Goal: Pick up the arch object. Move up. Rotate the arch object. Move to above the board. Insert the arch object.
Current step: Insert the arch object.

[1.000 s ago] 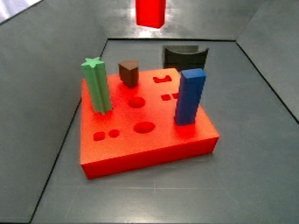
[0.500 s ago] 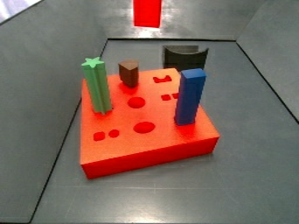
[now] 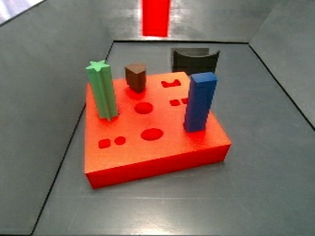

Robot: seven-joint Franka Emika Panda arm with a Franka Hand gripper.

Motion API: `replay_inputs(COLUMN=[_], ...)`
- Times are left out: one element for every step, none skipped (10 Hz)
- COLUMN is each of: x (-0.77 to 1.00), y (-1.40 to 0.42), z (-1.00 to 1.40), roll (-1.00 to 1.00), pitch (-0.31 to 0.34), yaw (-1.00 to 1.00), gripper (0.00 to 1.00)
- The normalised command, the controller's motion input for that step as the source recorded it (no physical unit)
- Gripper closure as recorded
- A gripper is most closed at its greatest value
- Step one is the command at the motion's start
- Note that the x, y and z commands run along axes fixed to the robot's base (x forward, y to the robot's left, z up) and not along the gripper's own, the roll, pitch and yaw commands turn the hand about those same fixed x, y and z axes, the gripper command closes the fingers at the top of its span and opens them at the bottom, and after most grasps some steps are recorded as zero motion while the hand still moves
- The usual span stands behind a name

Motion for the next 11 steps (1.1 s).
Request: replay_inputs(x=[0.68,0.75,0.79,0.69,0.45,0.33,0.00,-0.17,-0.41,-0.25,-0.22], y=[0.27,0.29,0.29,0.41,0.41,0.40,0.34,0.18,0.01,0.00,0.00], z=[-0.41,-0.43,-0.43,-0.67,-0.74,-0.77,-0.86,-0.81,-0.64,-0.48,-0.40], roll=[0.06,0.06,0.07,0.07,0.15,0.19,0.20,0.20,0.21,0.14,0.06], pitch=[0.031,0.050,0.071,0.030,0.000,0.000,0.000,0.000,-0.034,-0.016,0.000], yaw=[0.43,0.38,0.36,0.32,0.41,0.46,0.11,0.00,0.20,0.22,0.18], gripper=[1.00,1.00,1.00,1.00,1.00,1.00,1.00,1.00,1.00,1.00,1.00])
